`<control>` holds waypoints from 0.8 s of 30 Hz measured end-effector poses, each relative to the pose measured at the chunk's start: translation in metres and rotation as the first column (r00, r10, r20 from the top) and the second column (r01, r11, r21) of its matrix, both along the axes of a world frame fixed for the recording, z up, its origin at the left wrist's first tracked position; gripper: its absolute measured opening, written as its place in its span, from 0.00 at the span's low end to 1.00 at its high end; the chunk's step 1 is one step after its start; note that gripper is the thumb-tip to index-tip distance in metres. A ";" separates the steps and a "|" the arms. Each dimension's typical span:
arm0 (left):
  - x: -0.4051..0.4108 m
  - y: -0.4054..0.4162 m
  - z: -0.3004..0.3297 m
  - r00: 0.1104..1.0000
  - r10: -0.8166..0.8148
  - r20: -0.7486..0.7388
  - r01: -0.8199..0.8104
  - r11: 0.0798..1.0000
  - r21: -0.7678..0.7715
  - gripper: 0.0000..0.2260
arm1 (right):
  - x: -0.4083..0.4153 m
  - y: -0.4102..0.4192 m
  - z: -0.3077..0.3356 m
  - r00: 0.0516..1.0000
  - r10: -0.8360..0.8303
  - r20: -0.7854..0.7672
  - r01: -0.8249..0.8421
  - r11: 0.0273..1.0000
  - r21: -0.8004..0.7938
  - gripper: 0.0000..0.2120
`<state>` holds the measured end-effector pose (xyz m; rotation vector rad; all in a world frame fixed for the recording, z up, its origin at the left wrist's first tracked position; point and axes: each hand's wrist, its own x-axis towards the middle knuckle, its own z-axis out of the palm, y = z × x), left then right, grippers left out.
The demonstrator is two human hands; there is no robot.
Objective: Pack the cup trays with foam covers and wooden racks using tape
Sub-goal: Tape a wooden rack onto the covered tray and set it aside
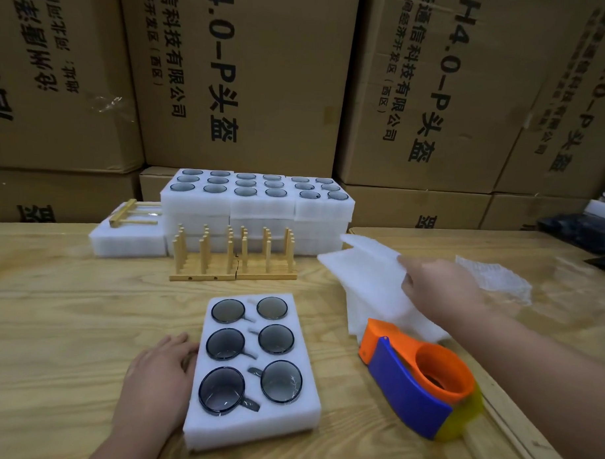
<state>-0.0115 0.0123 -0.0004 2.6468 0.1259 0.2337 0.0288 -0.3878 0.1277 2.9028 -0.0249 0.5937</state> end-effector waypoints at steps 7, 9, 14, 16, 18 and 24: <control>0.000 0.000 -0.001 1.000 0.011 0.006 -0.011 0.999 -0.039 0.15 | -0.016 0.053 0.028 0.623 0.528 0.578 -0.511 0.833 -0.211 0.17; 0.000 -0.001 -0.001 1.000 0.012 0.002 -0.012 0.998 -0.054 0.15 | -0.027 0.077 0.021 0.571 0.602 0.558 -0.588 0.774 -0.233 0.18; -0.002 -0.002 0.001 1.000 0.020 0.001 -0.019 0.996 -0.089 0.14 | -0.056 0.124 -0.018 0.621 0.711 0.332 -0.678 0.699 -0.228 0.22; -0.003 -0.002 0.002 1.000 0.023 -0.002 -0.023 0.995 -0.098 0.15 | -0.067 0.140 -0.034 0.650 0.731 0.209 -0.693 0.683 -0.232 0.23; -0.003 -0.003 0.002 1.000 0.029 -0.007 -0.030 0.995 -0.099 0.15 | -0.078 0.154 -0.046 0.706 0.705 0.069 -0.681 0.702 -0.210 0.25; -0.006 -0.004 0.006 1.000 0.024 0.017 -0.022 0.997 -0.075 0.12 | -0.095 0.186 -0.044 0.765 0.571 -0.299 -0.612 0.789 -0.061 0.14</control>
